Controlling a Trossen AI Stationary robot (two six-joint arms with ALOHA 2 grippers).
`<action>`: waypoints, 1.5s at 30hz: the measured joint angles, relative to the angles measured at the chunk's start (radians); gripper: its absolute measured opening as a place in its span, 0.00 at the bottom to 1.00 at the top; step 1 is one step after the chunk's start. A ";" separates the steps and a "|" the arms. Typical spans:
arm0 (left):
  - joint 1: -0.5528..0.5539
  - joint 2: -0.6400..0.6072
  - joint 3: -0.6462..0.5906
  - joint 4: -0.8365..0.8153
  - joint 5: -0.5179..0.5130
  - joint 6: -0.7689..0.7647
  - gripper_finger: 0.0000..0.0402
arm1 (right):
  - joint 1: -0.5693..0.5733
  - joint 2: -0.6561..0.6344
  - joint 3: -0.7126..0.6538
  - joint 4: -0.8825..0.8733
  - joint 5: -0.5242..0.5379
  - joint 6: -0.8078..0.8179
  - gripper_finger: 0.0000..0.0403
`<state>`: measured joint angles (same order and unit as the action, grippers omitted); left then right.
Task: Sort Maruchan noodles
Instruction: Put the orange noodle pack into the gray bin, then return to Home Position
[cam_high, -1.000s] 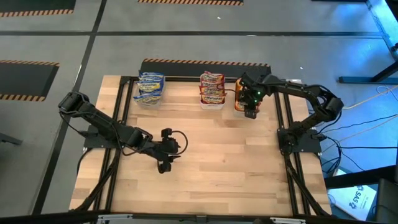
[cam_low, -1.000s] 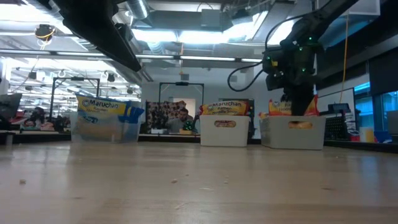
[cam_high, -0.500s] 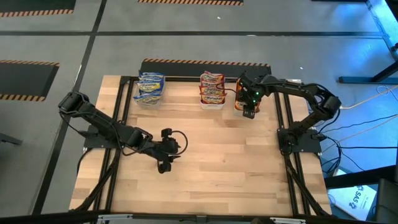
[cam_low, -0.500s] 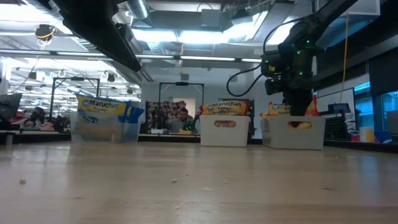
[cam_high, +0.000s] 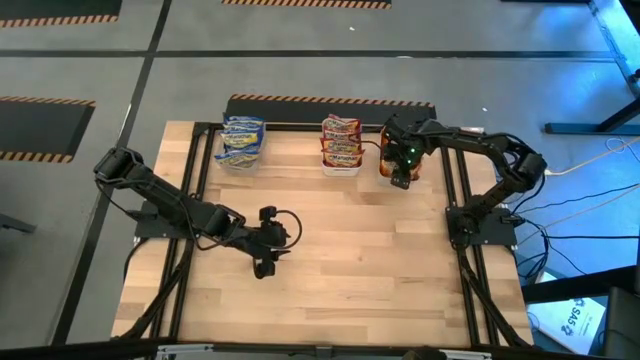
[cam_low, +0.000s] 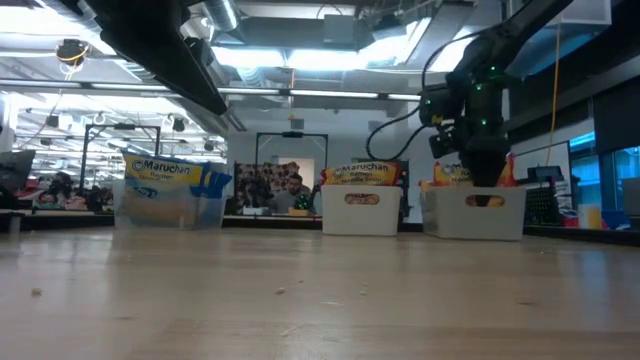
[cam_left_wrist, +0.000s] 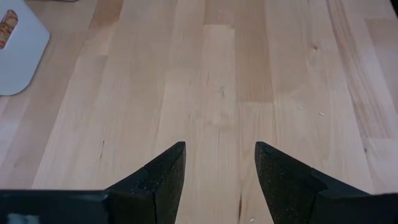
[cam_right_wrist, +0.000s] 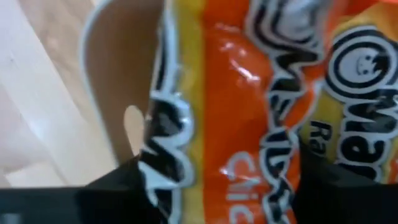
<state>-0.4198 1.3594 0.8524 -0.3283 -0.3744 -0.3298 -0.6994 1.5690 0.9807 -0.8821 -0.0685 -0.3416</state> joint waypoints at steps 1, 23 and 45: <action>0.000 0.000 0.000 0.000 0.000 0.000 0.47 | -0.001 0.001 0.012 -0.019 0.005 -0.001 0.63; 0.000 0.010 0.001 0.047 0.001 -0.012 0.47 | 0.182 -0.266 0.187 -0.231 -0.119 0.261 0.74; 0.078 -0.134 -0.267 0.484 0.186 0.244 0.01 | 0.847 -0.719 -0.532 1.007 -0.025 0.621 0.10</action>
<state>-0.3420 1.2256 0.5855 0.1559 -0.1884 -0.0861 0.1475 0.8504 0.4489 0.1251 -0.0938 0.2798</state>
